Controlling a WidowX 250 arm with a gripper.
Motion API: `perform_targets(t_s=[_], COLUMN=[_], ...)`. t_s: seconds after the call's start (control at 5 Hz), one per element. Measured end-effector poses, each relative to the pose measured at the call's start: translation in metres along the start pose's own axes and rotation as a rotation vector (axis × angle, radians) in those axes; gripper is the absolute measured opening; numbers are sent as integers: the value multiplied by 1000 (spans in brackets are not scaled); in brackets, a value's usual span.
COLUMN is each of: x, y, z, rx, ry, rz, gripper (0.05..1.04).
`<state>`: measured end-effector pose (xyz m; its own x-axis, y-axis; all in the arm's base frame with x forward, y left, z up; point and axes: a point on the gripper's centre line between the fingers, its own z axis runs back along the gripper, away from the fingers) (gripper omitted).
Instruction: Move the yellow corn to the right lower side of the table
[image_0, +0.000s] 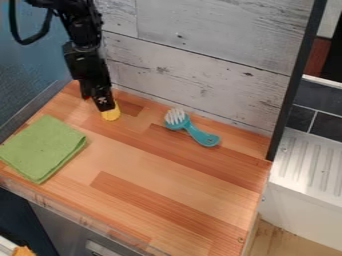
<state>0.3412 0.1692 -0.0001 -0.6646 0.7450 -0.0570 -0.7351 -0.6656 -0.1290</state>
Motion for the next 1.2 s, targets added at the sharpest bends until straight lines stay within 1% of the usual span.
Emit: perform_targets(t_s=[0.2, 0.4, 0.6, 0.8, 1.0, 1.2], x=[-3, -1, -1, 0, -2, -6], y=[-1, 6, 9, 8, 8, 9], z=[0, -12, -19, -22, -22, -22], rx=[5, 45, 65, 61, 49, 40], ry=[-7, -24, -20, -35, -52, -50], rz=[-8, -12, -6, -7, -14, -22], gripper=[999, 999, 999, 964, 681, 557])
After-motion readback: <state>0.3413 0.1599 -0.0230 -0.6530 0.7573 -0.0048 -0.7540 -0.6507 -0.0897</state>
